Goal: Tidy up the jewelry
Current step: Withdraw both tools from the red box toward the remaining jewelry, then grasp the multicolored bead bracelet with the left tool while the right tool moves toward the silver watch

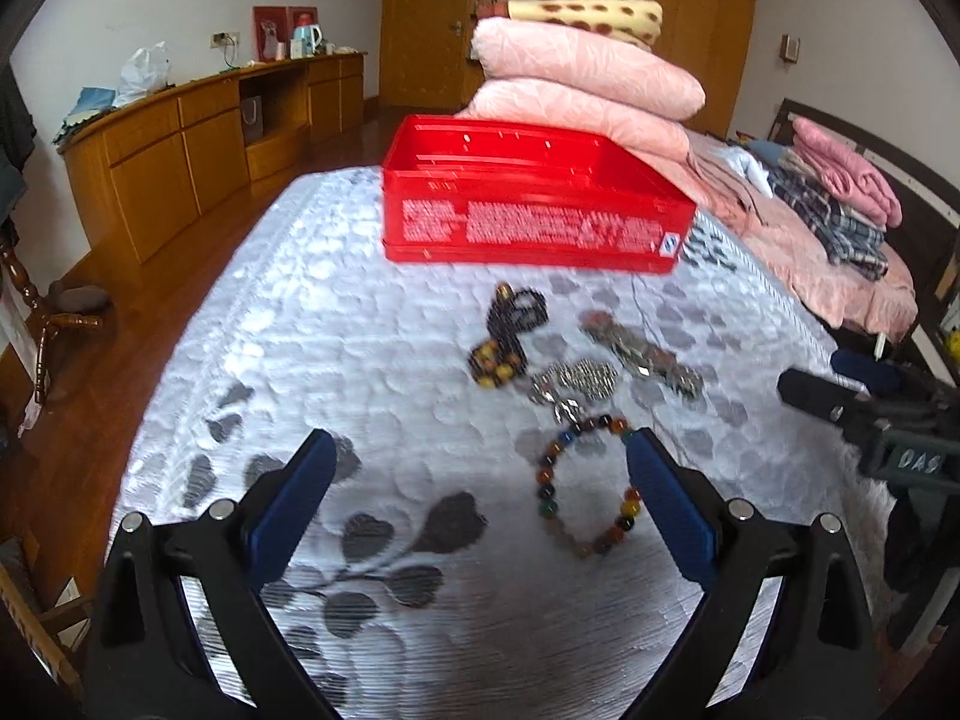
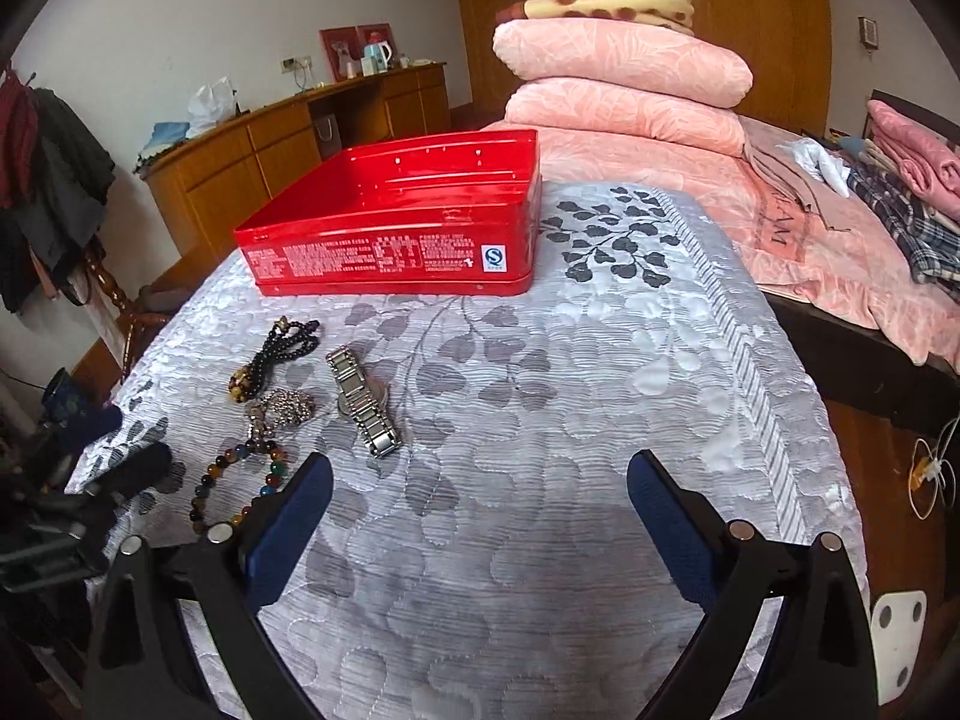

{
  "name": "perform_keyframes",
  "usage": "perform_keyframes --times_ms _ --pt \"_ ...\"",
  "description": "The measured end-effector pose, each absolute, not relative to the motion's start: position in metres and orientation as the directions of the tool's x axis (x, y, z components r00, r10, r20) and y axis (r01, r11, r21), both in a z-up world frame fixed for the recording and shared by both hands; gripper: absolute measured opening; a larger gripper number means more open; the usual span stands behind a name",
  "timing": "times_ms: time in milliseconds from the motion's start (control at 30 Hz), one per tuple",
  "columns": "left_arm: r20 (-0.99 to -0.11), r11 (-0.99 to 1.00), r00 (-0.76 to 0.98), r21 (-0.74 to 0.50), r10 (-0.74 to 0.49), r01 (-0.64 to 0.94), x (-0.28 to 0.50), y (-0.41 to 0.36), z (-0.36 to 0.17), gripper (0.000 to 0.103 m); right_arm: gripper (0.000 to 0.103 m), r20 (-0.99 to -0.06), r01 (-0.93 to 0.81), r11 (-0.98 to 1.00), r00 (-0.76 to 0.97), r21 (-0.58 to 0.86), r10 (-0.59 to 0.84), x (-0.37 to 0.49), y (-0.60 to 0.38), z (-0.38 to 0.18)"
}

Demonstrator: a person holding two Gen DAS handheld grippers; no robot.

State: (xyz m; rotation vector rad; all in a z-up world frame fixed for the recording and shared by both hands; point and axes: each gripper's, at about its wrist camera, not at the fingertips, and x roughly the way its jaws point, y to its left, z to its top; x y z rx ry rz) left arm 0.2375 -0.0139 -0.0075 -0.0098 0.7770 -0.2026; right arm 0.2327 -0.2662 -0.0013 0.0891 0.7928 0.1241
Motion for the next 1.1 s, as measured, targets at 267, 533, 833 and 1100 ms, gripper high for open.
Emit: perform_keyframes --times_ms 267,533,833,1100 --pt "-0.746 0.978 0.64 -0.073 -0.185 0.198 0.248 -0.026 -0.024 0.07 0.096 -0.698 -0.105 0.988 0.699 0.115 0.155 0.228 -0.263 0.001" --pt "-0.77 0.979 0.614 -0.064 -0.173 0.196 0.256 -0.03 -0.034 0.053 0.096 -0.704 -0.116 0.985 0.689 0.128 0.173 0.23 -0.26 -0.002" --pt "-0.765 0.984 0.619 -0.134 -0.177 0.116 0.264 0.004 -0.032 0.008 0.096 -0.721 -0.131 0.98 0.664 0.146 0.197 0.235 -0.257 -0.009" --pt "-0.77 0.988 0.618 -0.111 -0.156 0.11 0.267 0.006 -0.033 0.011 0.096 -0.738 -0.151 0.979 0.645 0.134 0.2 0.239 -0.248 -0.015"
